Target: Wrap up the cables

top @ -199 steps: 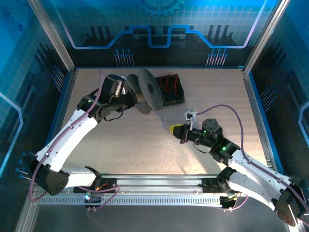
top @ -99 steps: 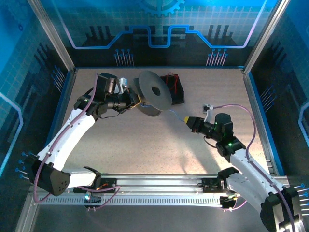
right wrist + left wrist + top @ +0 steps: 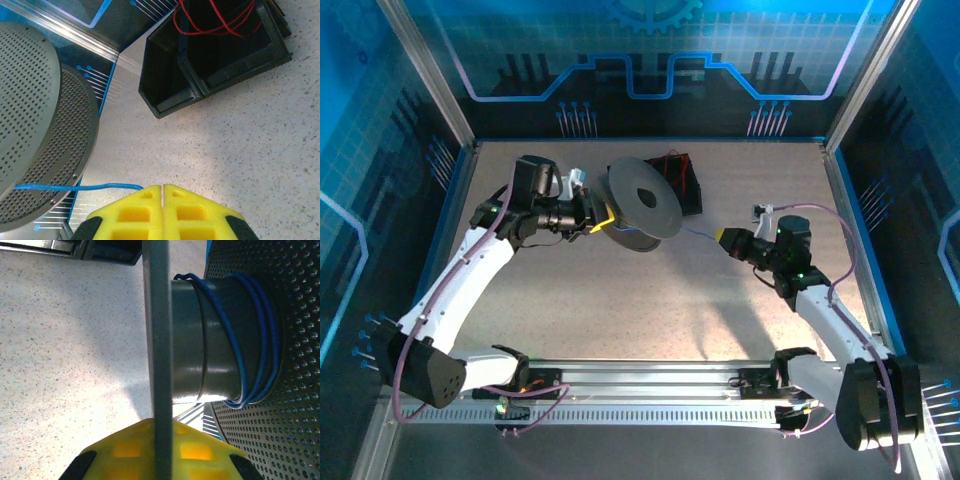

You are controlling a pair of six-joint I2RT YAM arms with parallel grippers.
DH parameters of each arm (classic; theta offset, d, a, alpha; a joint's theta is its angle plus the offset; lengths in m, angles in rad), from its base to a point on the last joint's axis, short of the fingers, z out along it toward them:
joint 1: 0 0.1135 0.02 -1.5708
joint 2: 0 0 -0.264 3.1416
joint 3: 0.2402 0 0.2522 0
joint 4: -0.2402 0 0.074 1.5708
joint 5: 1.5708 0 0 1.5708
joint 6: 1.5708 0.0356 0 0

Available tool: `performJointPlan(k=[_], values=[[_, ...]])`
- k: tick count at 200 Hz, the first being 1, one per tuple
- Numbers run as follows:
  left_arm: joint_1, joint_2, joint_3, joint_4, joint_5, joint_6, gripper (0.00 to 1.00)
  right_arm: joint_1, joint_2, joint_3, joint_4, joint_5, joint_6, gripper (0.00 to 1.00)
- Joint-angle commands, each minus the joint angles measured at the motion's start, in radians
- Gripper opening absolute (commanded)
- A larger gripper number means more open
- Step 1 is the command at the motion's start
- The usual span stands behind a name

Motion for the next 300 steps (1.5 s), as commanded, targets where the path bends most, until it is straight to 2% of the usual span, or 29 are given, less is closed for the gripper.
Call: performJointPlan(k=[1,37,49,63,91,132,156,178,198,214,247,266,284,300], values=[[0.030,-0.084,0.031,0.087,0.117,0.019,0.00,-0.058,0.065,0.026,-0.084,0.101,-0.062,0.00],[0.025,-0.092,0.044,0.036,0.166,0.071,0.00,-0.076,0.161,0.108,-0.076,0.102,-0.070,0.00],[0.000,-0.091,0.054,0.003,0.169,0.111,0.00,-0.077,0.195,0.150,-0.078,0.098,-0.071,0.00],[-0.069,-0.083,0.076,-0.048,0.154,0.176,0.00,-0.078,0.231,0.197,-0.083,0.091,-0.071,0.00],[-0.244,-0.053,0.136,-0.186,0.004,0.324,0.00,-0.076,0.278,0.298,-0.111,0.089,-0.082,0.00],[-0.393,0.013,0.171,-0.327,-0.246,0.431,0.00,-0.067,0.257,0.416,-0.126,0.059,-0.087,0.00],[-0.430,0.101,0.196,-0.376,-0.381,0.460,0.00,-0.033,0.235,0.474,-0.080,-0.048,-0.076,0.00],[-0.447,0.167,0.203,-0.369,-0.416,0.486,0.00,0.019,0.227,0.528,-0.062,-0.128,-0.086,0.00],[-0.453,0.209,0.209,-0.358,-0.444,0.502,0.00,0.068,0.261,0.600,-0.074,-0.254,-0.106,0.00],[-0.455,0.240,0.224,-0.367,-0.496,0.513,0.00,0.125,0.277,0.660,-0.152,-0.315,-0.205,0.00],[-0.457,0.288,0.266,-0.405,-0.632,0.516,0.00,0.267,0.273,0.796,-0.474,-0.233,-0.527,0.00],[-0.457,0.304,0.281,-0.415,-0.690,0.507,0.00,0.343,0.277,0.857,-0.618,-0.127,-0.675,0.00],[-0.463,0.303,0.278,-0.398,-0.714,0.522,0.00,0.391,0.273,0.885,-0.678,0.001,-0.754,0.00],[-0.480,0.293,0.268,-0.387,-0.819,0.559,0.00,0.385,0.291,0.929,-0.737,-0.006,-0.763,0.00]])
